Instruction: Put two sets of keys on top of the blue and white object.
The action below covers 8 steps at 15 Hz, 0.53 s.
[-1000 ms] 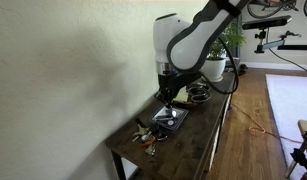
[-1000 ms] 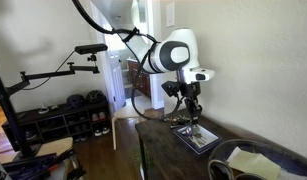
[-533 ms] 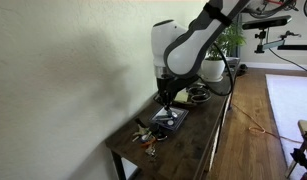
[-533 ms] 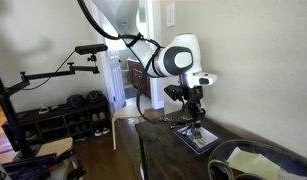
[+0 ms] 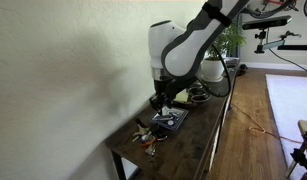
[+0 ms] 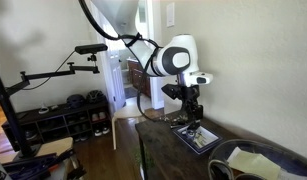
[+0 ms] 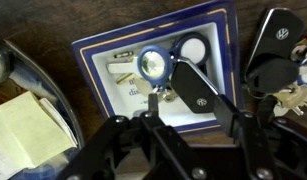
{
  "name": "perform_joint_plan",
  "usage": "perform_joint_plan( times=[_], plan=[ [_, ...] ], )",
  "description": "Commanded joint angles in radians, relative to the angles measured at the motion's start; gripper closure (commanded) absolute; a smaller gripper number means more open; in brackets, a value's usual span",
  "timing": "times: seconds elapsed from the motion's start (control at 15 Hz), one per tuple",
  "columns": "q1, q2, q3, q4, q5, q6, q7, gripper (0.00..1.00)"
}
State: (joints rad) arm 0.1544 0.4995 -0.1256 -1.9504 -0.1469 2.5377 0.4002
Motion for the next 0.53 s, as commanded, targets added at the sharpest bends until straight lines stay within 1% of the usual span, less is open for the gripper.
perform_joint_plan(
  times=[0.0,0.07,0.33,0.47],
  plan=[
    [-0.008,-0.083,0.032,-0.061,0.019,-0.033,-0.042,0.08],
    [-0.004,-0.097,0.034,-0.07,0.015,-0.043,-0.036,0.01],
    [-0.021,-0.15,0.08,-0.103,0.053,-0.098,-0.09,0.0],
    [-0.02,-0.173,0.092,-0.117,0.062,-0.122,-0.106,0.0]
  ],
)
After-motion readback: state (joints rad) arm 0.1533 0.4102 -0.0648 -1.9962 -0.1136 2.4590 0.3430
